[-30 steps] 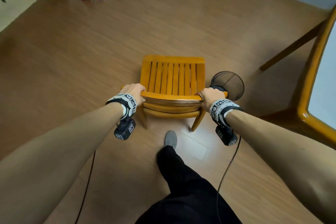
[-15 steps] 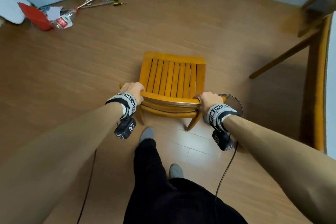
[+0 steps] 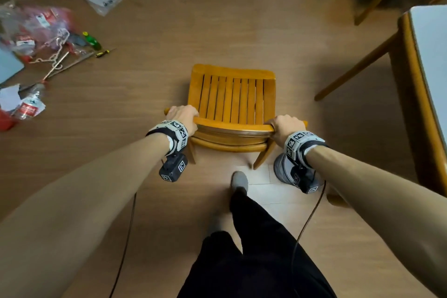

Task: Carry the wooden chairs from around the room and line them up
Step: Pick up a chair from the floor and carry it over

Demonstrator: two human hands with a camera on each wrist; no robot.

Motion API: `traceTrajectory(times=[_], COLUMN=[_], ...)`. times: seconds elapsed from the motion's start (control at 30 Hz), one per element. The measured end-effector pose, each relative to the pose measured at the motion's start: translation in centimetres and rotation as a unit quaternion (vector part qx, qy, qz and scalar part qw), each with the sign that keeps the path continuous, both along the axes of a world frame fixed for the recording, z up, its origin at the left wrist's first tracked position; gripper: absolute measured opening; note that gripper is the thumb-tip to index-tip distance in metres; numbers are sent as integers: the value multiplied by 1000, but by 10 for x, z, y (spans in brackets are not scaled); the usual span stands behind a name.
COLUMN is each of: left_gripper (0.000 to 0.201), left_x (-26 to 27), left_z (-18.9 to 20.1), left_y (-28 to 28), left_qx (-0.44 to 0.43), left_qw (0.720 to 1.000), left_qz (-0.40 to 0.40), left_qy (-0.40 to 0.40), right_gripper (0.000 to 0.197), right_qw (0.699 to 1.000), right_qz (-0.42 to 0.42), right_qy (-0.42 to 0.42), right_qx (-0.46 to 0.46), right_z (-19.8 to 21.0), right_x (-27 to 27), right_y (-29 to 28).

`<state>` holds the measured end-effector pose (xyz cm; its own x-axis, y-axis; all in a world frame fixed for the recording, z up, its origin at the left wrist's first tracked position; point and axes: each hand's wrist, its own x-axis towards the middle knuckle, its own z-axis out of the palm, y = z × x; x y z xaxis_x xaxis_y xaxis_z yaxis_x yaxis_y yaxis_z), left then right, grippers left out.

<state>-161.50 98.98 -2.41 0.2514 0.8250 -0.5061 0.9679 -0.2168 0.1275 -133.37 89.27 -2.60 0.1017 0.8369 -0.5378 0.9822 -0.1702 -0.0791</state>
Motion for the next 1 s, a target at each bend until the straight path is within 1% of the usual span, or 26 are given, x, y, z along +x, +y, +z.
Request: traceTrajectory(times=[0.07,0.13,0.27,0.33,0.43,0.57,0.67,0.73,0.77,0.8,0.83,0.87,0.9,1.0], left_gripper=[41,38,48,45,49,46,49,42,31,13,3,13,16,17], left_x=[18,38,83,107,142,194,235,264,280,296,312,329,345,392], left_z=[-1,1,1,2,2,5,0,0,1,2,3,5,8,14], left_y=[40,80,165,207,270,353,412,451,473,492,510,527,543,583], left_qx=[-2,-5,-8,-9,-6,-3,6,-4,-2,1,-3,-3,-5,0], left_qw=[1000,1000,998,998,997,994,990,987,984,982,980,978,976,972], left_qz=[-16,-29,-49,-61,-79,-107,-139,-162,-177,-189,-198,-205,-217,-234], left_qy=[6,10,26,28,18,7,-6,-17,-26,-26,-29,-31,-31,-34], right_gripper=[15,20,30,28,25,20,19,18,19,21,22,23,23,21], right_qw=[1000,1000,999,999,998,994,991,987,985,983,981,979,978,973], right_qz=[-14,-26,-38,-48,-67,-106,-134,-158,-168,-178,-191,-199,-206,-228], right_qy=[-2,6,20,19,13,3,-2,-5,-7,-10,-12,-16,-18,-25], right_qx=[-2,-1,-3,-5,-11,-19,-28,-29,-32,-39,-43,-40,-39,-38], right_z=[-1,-2,-4,-3,4,10,9,8,8,10,11,13,14,17], right_x=[14,30,71,92,124,165,201,224,237,249,261,273,285,323], right_y=[33,70,145,182,235,302,348,380,396,409,421,434,447,479])
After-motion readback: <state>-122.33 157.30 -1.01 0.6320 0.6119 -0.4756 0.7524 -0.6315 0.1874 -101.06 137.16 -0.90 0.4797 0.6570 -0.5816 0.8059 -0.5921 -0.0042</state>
